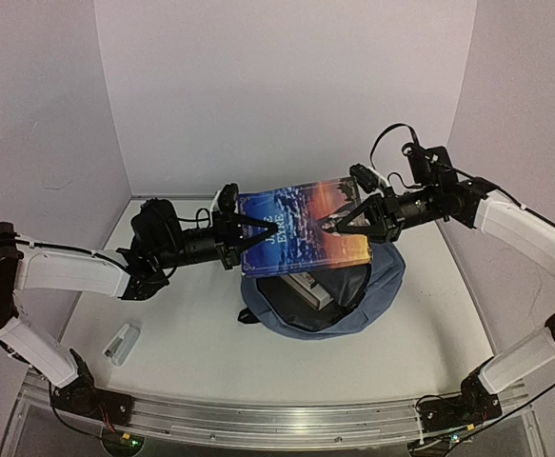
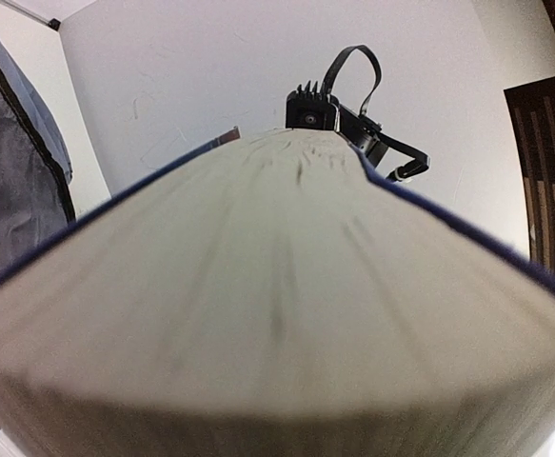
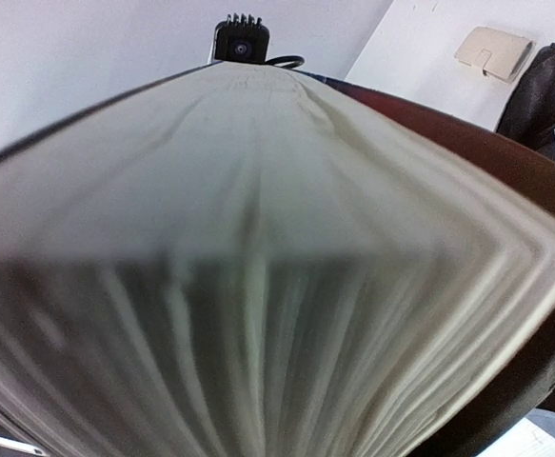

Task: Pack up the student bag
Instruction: Pick up the book from the center of the board, then place the book in the student bag, then adjust the student bag at the center of the board.

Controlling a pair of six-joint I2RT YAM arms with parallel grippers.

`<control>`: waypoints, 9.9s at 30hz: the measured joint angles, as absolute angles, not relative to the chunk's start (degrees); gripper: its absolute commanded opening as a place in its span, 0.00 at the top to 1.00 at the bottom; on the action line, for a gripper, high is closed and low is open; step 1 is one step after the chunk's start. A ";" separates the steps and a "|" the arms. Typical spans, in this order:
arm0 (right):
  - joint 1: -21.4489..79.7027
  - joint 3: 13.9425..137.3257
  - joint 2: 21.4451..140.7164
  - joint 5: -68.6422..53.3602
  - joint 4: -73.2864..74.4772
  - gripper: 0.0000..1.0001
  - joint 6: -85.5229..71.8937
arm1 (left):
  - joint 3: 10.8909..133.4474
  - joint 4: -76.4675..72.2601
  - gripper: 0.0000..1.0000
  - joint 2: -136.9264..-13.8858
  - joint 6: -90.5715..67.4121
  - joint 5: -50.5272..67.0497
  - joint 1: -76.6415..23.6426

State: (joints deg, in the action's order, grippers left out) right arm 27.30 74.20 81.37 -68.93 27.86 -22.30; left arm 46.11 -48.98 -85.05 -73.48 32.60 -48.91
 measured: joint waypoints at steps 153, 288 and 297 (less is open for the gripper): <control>29.87 102.96 101.78 -47.23 46.76 1.00 -8.00 | 46.46 -48.51 1.00 -105.27 -83.01 10.42 -50.56; 33.98 91.32 99.88 -23.92 49.63 0.39 10.83 | 62.58 14.98 0.76 -101.92 -44.01 12.83 -45.06; 43.27 92.57 105.42 -29.11 46.76 0.52 9.31 | 59.34 13.39 1.00 -97.09 -46.43 12.25 -45.57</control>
